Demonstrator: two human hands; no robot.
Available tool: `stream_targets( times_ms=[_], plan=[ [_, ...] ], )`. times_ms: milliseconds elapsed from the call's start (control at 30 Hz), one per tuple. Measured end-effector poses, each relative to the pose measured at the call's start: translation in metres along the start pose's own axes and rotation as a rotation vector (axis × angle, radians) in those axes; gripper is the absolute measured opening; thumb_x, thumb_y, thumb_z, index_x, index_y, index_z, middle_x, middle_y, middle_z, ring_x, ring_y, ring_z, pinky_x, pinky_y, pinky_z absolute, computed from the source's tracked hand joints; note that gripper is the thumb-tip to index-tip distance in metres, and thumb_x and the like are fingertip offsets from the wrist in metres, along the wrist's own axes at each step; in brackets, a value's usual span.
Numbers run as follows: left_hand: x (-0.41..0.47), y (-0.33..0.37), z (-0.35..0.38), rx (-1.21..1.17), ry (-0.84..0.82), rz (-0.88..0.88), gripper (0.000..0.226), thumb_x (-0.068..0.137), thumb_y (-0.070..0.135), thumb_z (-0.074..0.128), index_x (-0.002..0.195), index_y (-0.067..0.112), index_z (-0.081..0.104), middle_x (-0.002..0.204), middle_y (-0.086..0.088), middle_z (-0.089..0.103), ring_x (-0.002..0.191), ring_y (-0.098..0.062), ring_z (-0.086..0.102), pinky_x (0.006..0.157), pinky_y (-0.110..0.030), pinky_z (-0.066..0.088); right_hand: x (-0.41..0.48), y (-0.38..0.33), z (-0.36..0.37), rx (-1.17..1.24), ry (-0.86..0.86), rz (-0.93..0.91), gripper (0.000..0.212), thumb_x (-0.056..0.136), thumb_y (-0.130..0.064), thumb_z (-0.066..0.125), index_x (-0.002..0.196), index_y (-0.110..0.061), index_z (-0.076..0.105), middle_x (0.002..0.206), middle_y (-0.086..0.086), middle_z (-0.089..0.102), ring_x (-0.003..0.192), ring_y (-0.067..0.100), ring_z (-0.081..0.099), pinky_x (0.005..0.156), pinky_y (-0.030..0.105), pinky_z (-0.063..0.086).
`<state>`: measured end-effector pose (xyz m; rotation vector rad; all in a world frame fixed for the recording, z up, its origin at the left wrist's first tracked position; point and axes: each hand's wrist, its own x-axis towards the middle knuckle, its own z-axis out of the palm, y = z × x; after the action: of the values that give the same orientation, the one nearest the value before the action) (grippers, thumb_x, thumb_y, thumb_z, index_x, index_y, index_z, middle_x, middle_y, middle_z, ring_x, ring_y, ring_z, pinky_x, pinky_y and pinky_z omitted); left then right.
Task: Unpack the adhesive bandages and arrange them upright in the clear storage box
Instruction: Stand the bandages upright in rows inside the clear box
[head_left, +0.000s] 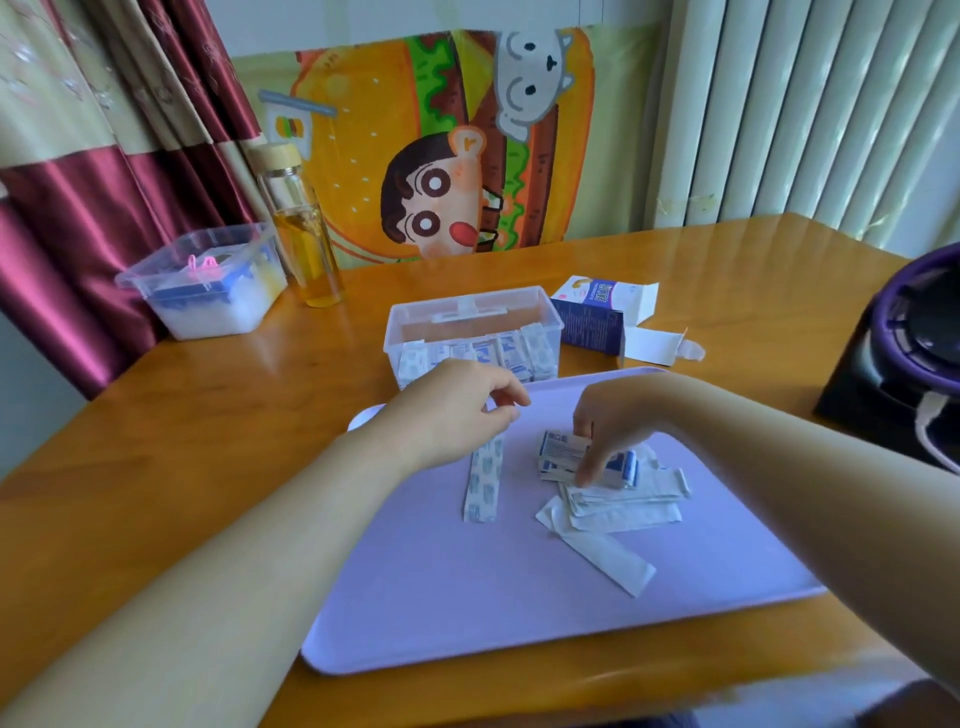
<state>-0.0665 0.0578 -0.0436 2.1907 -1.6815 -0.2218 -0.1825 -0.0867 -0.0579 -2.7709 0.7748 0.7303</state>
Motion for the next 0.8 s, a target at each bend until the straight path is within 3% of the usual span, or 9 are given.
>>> stream_targets(
  times_ms=[100,200,300,400,467,533,600,700,800],
  plan=[
    [-0.002,-0.002,-0.001,-0.016,-0.001,-0.008,0.020,0.093,0.026,0.053,0.108,0.029,0.066,0.071,0.025,0.048,0.059,0.013,0.048,0.051,-0.003,0.033,0.003,0.009,0.002,0.117,-0.013,0.011,0.051,0.074,-0.056,0.069,0.101,-0.013,0.066,0.090,-0.001,0.064,0.078,0.014,0.055,0.060,0.021,0.040],
    [-0.006,-0.006,-0.002,-0.056,-0.013,-0.020,0.019,0.094,0.027,0.053,0.108,0.029,0.065,0.077,0.025,0.051,0.062,0.009,0.049,0.053,-0.002,0.034,0.003,0.020,0.002,0.344,0.022,0.021,0.029,0.076,-0.047,0.071,0.093,-0.024,0.065,0.079,-0.009,0.058,0.079,0.012,0.054,0.060,0.019,0.040],
    [-0.009,-0.011,0.003,-0.175,0.016,-0.048,0.016,0.093,0.030,0.054,0.105,0.034,0.064,0.088,0.023,0.057,0.066,0.010,0.052,0.057,-0.005,0.035,0.007,0.032,0.002,0.694,0.157,0.018,0.028,0.073,-0.040,0.076,0.088,-0.018,0.070,0.082,0.001,0.063,0.075,0.014,0.050,0.064,0.024,0.039],
    [-0.011,-0.006,0.015,-0.509,0.139,-0.156,0.017,0.094,0.030,0.054,0.109,0.034,0.060,0.097,0.020,0.060,0.079,0.009,0.057,0.068,-0.005,0.044,0.007,0.030,0.001,1.199,0.190,-0.084,0.024,0.073,-0.028,0.078,0.088,-0.010,0.072,0.092,0.015,0.068,0.082,0.019,0.055,0.075,0.030,0.040],
    [-0.013,0.005,0.026,-0.909,0.091,-0.238,0.024,0.096,0.031,0.050,0.118,0.026,0.060,0.107,0.013,0.064,0.099,-0.003,0.061,0.087,-0.021,0.049,0.002,0.015,0.004,1.428,0.137,-0.197,0.022,0.072,-0.022,0.075,0.090,-0.011,0.071,0.093,0.011,0.070,0.087,0.019,0.061,0.083,0.031,0.041],
    [-0.013,0.017,0.037,-1.219,0.043,-0.266,0.023,0.097,0.028,0.047,0.112,0.019,0.063,0.106,0.000,0.069,0.103,-0.017,0.063,0.091,-0.032,0.049,0.002,-0.002,0.011,1.522,0.095,-0.277,0.038,0.061,-0.028,0.078,0.094,-0.010,0.072,0.101,0.014,0.068,0.096,0.027,0.058,0.089,0.035,0.035],
    [-0.014,0.022,0.044,-1.332,0.142,-0.314,0.018,0.097,0.023,0.047,0.101,0.018,0.065,0.100,-0.006,0.071,0.096,-0.020,0.067,0.087,-0.033,0.051,0.004,-0.014,0.018,1.594,0.100,-0.298,0.049,0.054,-0.032,0.082,0.095,-0.007,0.072,0.106,0.020,0.064,0.099,0.031,0.052,0.090,0.037,0.030],
    [-0.016,0.018,0.054,-1.333,0.273,-0.372,0.020,0.098,0.018,0.047,0.102,0.017,0.066,0.102,-0.010,0.072,0.096,-0.022,0.068,0.085,-0.035,0.055,0.003,-0.021,0.024,1.687,0.141,-0.274,0.038,0.066,-0.022,0.074,0.098,-0.002,0.069,0.102,0.017,0.067,0.095,0.028,0.061,0.094,0.036,0.041],
    [-0.020,0.014,0.056,-1.357,0.326,-0.402,0.021,0.096,0.015,0.050,0.090,0.024,0.068,0.093,-0.004,0.074,0.093,-0.022,0.069,0.082,-0.035,0.056,0.001,-0.022,0.027,1.734,0.179,-0.293,0.024,0.080,-0.009,0.066,0.103,-0.001,0.067,0.101,0.014,0.071,0.088,0.023,0.068,0.082,0.030,0.054]
  ],
)
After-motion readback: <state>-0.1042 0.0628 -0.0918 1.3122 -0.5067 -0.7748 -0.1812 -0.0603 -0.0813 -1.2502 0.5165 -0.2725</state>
